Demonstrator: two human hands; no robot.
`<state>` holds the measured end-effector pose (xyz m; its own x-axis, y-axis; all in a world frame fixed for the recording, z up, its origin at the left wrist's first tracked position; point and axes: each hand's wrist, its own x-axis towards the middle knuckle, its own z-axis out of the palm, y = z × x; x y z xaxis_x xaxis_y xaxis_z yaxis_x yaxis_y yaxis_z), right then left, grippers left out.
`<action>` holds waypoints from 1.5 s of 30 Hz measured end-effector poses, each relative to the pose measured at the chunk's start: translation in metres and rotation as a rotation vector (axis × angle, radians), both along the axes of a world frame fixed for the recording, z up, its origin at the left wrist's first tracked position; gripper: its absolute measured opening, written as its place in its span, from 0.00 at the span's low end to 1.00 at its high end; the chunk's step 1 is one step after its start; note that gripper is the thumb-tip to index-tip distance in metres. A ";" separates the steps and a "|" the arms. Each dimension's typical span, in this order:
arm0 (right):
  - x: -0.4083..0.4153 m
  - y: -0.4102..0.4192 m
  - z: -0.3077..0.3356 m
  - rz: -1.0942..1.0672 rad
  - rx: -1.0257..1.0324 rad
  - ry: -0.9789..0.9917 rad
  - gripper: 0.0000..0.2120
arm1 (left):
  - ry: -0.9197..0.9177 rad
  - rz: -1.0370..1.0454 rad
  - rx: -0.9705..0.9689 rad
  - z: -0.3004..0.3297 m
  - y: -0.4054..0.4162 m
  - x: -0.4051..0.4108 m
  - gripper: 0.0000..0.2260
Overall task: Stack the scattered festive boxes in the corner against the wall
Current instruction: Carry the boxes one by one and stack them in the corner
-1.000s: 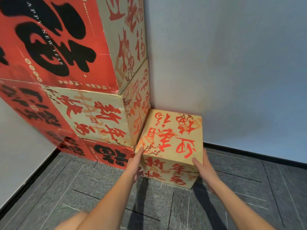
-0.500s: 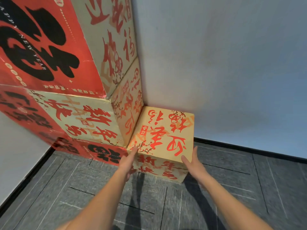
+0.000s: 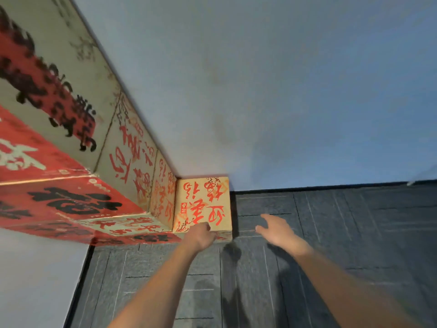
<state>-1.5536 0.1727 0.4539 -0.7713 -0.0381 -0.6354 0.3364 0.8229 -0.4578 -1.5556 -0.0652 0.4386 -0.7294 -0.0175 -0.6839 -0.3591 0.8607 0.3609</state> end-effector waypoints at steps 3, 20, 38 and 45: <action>0.026 0.040 0.083 -0.052 0.023 -0.020 0.29 | 0.046 -0.180 -0.057 0.087 0.039 -0.002 0.19; 0.376 0.201 0.334 -0.931 0.260 0.103 0.26 | 0.235 -1.174 0.017 0.316 0.300 0.155 0.22; 1.045 0.063 0.367 -1.985 0.324 -0.042 0.25 | 0.226 -2.090 0.273 0.349 0.432 0.790 0.16; 1.217 0.045 0.355 -2.226 0.240 0.005 0.28 | 0.137 -2.125 0.214 0.348 0.460 0.973 0.22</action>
<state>-0.3368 0.2181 0.8086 0.5421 0.6813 -0.4918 0.5189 -0.7318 -0.4418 -0.5828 0.3951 0.7866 0.4348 0.7365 -0.5182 0.8806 -0.2273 0.4157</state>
